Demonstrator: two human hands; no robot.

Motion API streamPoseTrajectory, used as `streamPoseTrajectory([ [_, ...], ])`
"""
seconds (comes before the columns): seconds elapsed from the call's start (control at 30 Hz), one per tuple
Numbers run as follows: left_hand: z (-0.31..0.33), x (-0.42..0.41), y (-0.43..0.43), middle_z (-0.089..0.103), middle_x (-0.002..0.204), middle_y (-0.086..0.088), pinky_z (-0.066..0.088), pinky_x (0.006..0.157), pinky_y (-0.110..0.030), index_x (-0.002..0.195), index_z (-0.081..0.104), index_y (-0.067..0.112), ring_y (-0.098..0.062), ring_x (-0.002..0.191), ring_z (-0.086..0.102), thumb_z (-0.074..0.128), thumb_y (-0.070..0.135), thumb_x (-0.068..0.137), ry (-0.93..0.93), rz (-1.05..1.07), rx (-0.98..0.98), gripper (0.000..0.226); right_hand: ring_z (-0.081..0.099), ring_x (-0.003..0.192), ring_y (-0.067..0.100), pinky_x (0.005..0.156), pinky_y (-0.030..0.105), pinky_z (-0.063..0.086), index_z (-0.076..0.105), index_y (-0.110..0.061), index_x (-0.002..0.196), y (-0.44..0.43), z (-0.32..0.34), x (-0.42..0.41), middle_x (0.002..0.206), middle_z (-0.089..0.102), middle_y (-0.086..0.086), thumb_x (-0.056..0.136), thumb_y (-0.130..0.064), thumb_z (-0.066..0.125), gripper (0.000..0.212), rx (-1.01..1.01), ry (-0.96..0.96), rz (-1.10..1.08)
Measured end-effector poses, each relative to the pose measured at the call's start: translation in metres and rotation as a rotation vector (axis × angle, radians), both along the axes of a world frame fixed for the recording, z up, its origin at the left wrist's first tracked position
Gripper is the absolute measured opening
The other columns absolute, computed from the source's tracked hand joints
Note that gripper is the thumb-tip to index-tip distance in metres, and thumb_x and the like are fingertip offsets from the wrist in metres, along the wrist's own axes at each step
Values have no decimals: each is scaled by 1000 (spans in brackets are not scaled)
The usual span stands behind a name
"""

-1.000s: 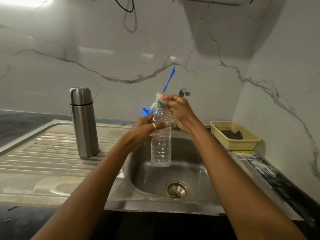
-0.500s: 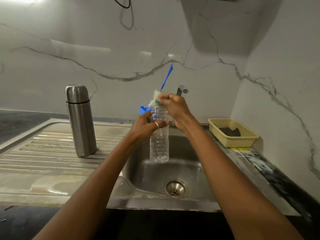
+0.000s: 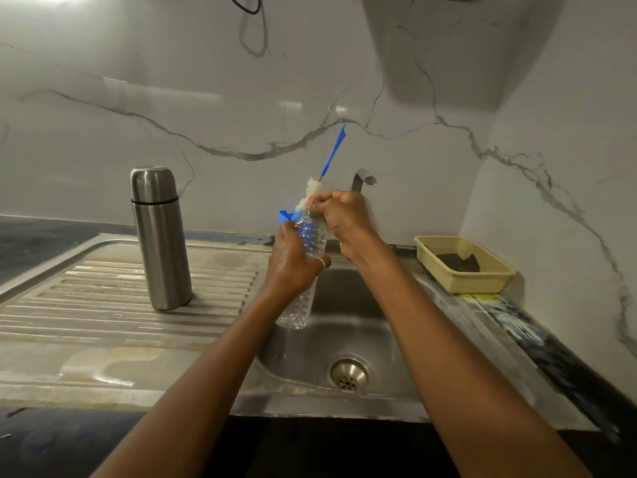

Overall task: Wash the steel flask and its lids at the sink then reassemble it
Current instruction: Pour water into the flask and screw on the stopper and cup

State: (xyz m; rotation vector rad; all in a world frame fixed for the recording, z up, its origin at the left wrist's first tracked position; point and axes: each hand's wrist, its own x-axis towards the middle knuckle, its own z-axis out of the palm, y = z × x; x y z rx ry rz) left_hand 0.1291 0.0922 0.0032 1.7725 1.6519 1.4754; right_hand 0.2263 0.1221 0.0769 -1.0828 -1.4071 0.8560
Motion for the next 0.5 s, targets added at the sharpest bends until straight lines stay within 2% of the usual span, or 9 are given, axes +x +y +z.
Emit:
streamPoseTrajectory([
  [0.07, -5, 3, 0, 45, 122, -5, 51, 84, -36, 134, 37, 13, -21, 101, 54, 83, 22, 77, 28, 42, 13, 74, 74, 85, 16, 79, 30, 62, 77, -10, 97, 1, 0, -4, 92, 77, 2, 91, -13, 73, 8, 13, -23, -45],
  [0.17, -9, 0, 4, 44, 126, -3, 44, 82, -30, 139, 37, 13, -17, 102, 50, 82, 28, 81, 68, 53, 4, 75, 73, 87, 16, 83, 33, 62, 76, -10, 101, 2, -4, -6, 95, 76, 3, 90, -15, 75, 12, 45, -67, -70],
  [0.3, -2, -10, 8, 55, 126, -3, 54, 86, -37, 140, 44, 17, -20, 102, 57, 80, 58, 77, 226, 35, -68, 83, 74, 85, 15, 85, 36, 62, 76, -11, 98, 3, -7, -7, 92, 76, 1, 88, -18, 78, 12, 71, -28, -85],
  [0.4, 5, -22, 6, 59, 112, -2, 55, 83, -38, 128, 50, 12, -20, 93, 58, 84, 52, 76, 260, 43, -162, 73, 73, 88, 15, 89, 37, 61, 75, -10, 99, 2, -3, -13, 92, 76, 0, 86, -19, 81, 17, 129, -48, -82],
  [0.5, 7, -35, 4, 63, 111, -1, 54, 81, -37, 127, 53, 12, -19, 92, 59, 86, 47, 76, 162, 72, -174, 70, 72, 97, 18, 93, 37, 59, 70, -9, 111, 0, 1, -23, 104, 75, 3, 85, -31, 81, 36, 179, -126, -29],
])
